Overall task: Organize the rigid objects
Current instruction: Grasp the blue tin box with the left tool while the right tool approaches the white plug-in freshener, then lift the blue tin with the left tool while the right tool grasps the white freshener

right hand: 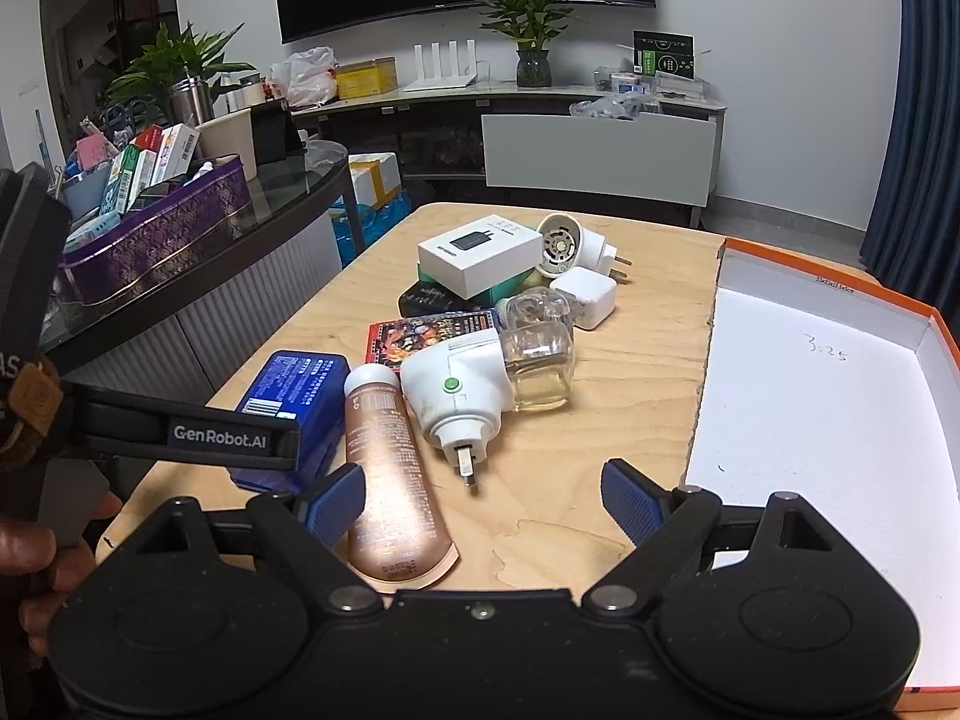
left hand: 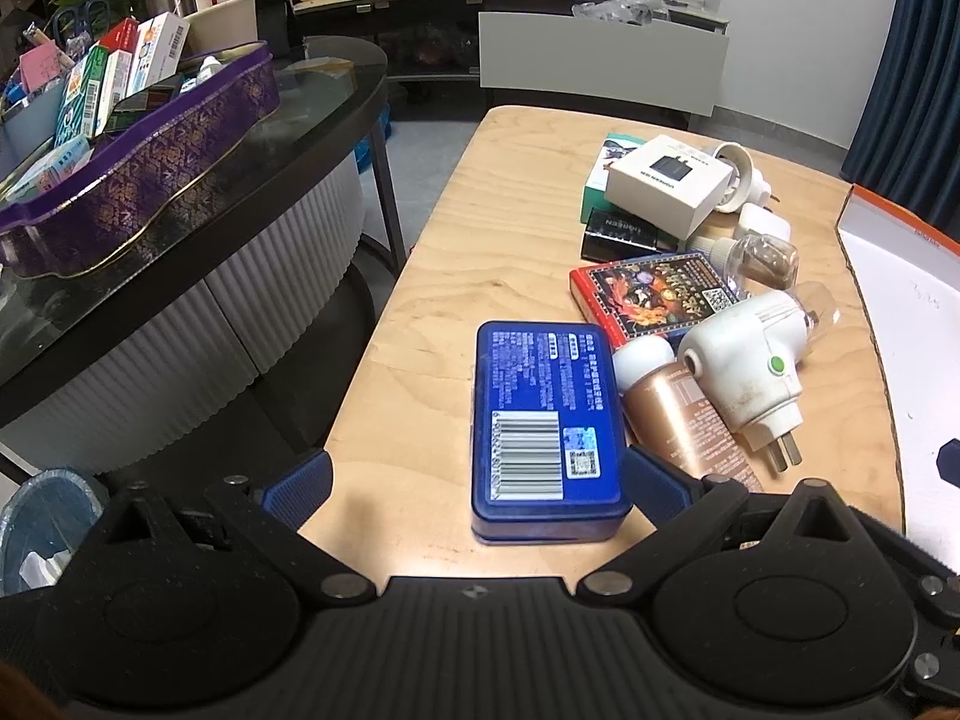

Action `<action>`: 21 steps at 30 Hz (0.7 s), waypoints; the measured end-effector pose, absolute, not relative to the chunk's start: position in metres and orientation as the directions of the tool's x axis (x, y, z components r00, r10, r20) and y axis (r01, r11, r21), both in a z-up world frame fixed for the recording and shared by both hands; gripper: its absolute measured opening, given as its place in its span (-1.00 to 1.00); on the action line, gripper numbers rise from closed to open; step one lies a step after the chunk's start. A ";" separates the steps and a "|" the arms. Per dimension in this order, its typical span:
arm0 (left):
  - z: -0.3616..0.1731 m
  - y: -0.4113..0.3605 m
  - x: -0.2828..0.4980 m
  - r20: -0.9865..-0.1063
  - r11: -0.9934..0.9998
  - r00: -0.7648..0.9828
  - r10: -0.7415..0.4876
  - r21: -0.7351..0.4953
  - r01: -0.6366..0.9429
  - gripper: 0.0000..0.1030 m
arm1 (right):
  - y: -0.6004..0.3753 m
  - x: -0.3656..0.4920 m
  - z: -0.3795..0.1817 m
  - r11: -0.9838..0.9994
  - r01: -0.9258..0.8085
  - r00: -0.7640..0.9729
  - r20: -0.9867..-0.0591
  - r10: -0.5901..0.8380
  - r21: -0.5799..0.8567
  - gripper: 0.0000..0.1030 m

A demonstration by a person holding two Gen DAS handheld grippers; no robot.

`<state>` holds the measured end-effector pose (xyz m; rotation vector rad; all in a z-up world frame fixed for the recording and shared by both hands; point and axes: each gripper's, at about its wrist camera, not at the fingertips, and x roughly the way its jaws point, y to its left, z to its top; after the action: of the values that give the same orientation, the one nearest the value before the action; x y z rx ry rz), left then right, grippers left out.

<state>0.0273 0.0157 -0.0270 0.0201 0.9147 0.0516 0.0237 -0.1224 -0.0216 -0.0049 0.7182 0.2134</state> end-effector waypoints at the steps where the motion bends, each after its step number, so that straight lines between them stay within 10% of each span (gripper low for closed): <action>1: -0.027 0.016 0.028 -0.791 0.999 0.610 0.052 0.038 -0.036 1.00 | -0.123 0.024 -0.022 0.978 -0.195 0.731 -0.654 0.192 0.069 0.95; 13: -0.041 0.011 0.045 -0.801 0.998 0.596 0.056 0.053 -0.023 1.00 | -0.124 0.033 -0.025 0.979 -0.192 0.734 -0.654 0.185 0.061 0.95; 18: -0.049 0.015 0.046 -0.796 1.000 0.606 0.003 0.015 0.013 0.23 | -0.122 0.051 -0.025 0.978 -0.200 0.747 -0.636 0.194 0.063 0.95; 21: -0.048 0.016 0.043 -0.787 1.000 0.617 -0.007 0.011 0.025 0.22 | -0.116 0.069 -0.028 0.977 -0.206 0.748 -0.635 0.192 0.053 0.95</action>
<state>0.0434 0.0157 -0.0479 0.0221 0.9057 -0.0185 0.0690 -0.1162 -0.0282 -0.0213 0.6921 0.2176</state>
